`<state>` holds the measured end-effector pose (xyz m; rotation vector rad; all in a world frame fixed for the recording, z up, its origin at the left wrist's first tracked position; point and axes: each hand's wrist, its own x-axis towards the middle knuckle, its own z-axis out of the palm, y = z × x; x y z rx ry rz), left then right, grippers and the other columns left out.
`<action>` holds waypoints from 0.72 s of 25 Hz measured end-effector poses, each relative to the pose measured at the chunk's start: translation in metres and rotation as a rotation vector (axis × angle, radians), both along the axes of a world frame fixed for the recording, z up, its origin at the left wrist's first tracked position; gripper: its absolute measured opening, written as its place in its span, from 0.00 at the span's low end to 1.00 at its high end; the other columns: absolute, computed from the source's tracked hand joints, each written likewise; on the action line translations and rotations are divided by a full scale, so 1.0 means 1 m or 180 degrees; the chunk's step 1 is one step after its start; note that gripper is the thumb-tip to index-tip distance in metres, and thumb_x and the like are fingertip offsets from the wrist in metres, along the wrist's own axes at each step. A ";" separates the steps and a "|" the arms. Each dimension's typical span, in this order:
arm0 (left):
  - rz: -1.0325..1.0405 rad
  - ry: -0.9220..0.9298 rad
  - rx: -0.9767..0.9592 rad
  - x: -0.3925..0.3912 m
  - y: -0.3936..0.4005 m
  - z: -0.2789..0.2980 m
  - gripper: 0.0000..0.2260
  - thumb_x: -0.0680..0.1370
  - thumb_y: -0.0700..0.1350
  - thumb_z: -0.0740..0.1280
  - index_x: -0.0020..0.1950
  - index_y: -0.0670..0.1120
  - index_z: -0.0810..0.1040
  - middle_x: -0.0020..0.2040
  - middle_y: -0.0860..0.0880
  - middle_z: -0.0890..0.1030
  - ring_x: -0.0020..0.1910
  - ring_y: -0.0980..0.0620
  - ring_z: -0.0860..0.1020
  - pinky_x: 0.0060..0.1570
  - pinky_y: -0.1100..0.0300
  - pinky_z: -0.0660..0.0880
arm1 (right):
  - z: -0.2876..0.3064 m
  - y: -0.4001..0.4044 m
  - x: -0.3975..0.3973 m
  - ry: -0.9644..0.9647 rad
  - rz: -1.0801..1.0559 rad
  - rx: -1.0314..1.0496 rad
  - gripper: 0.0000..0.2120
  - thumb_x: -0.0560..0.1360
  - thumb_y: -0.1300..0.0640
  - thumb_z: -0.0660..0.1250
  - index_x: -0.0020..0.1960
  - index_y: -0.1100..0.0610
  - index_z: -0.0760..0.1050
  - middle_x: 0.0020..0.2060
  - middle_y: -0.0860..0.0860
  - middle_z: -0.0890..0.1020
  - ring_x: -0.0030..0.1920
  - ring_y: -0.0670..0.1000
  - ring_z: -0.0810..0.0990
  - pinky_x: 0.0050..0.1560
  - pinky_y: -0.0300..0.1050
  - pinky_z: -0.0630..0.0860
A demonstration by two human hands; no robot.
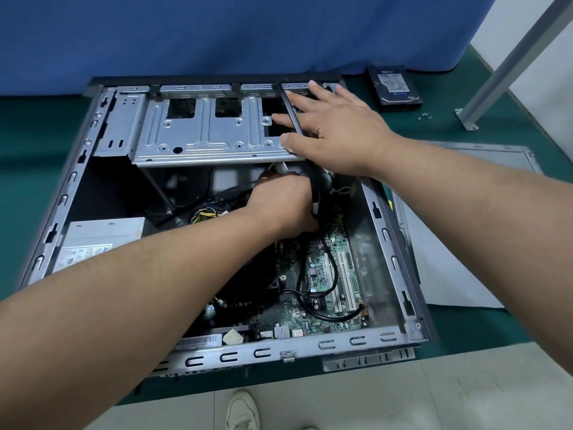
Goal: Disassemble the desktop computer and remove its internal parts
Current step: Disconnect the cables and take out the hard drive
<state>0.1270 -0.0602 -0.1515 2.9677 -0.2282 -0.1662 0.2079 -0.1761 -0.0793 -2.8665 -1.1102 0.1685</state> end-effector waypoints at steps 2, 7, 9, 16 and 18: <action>0.0043 0.0114 -0.0315 -0.001 0.003 0.004 0.16 0.69 0.55 0.74 0.54 0.52 0.79 0.48 0.51 0.82 0.49 0.44 0.80 0.39 0.57 0.68 | -0.001 0.000 0.001 0.0011 0.0009 0.0004 0.25 0.82 0.34 0.49 0.79 0.34 0.61 0.82 0.41 0.53 0.83 0.49 0.45 0.81 0.53 0.39; -0.0233 0.0257 -0.0496 -0.012 0.002 0.004 0.12 0.72 0.54 0.73 0.55 0.56 0.82 0.54 0.53 0.82 0.53 0.48 0.80 0.42 0.56 0.75 | -0.005 0.001 0.002 -0.0085 0.0030 0.0021 0.27 0.81 0.32 0.48 0.78 0.35 0.61 0.82 0.44 0.55 0.83 0.50 0.46 0.81 0.54 0.41; -0.0222 0.0346 -0.0688 -0.013 0.007 0.005 0.11 0.74 0.54 0.72 0.55 0.53 0.82 0.53 0.52 0.84 0.53 0.47 0.80 0.45 0.54 0.78 | -0.005 0.000 0.001 -0.0124 0.0026 0.0090 0.28 0.80 0.31 0.47 0.78 0.36 0.63 0.82 0.44 0.55 0.82 0.50 0.48 0.81 0.55 0.43; -0.0524 0.0341 -0.0806 -0.036 0.027 0.026 0.09 0.78 0.52 0.70 0.49 0.47 0.81 0.48 0.48 0.83 0.51 0.43 0.80 0.48 0.50 0.77 | 0.004 -0.003 -0.006 -0.0162 0.0034 0.0427 0.26 0.81 0.35 0.50 0.72 0.42 0.75 0.83 0.43 0.47 0.79 0.52 0.58 0.80 0.55 0.51; -0.0602 0.0081 -0.0685 -0.043 0.032 0.031 0.09 0.78 0.53 0.69 0.48 0.48 0.81 0.47 0.49 0.83 0.51 0.44 0.80 0.48 0.51 0.76 | 0.008 -0.002 -0.008 -0.0111 0.0083 0.0358 0.29 0.82 0.36 0.45 0.77 0.43 0.69 0.83 0.40 0.43 0.81 0.50 0.54 0.80 0.56 0.49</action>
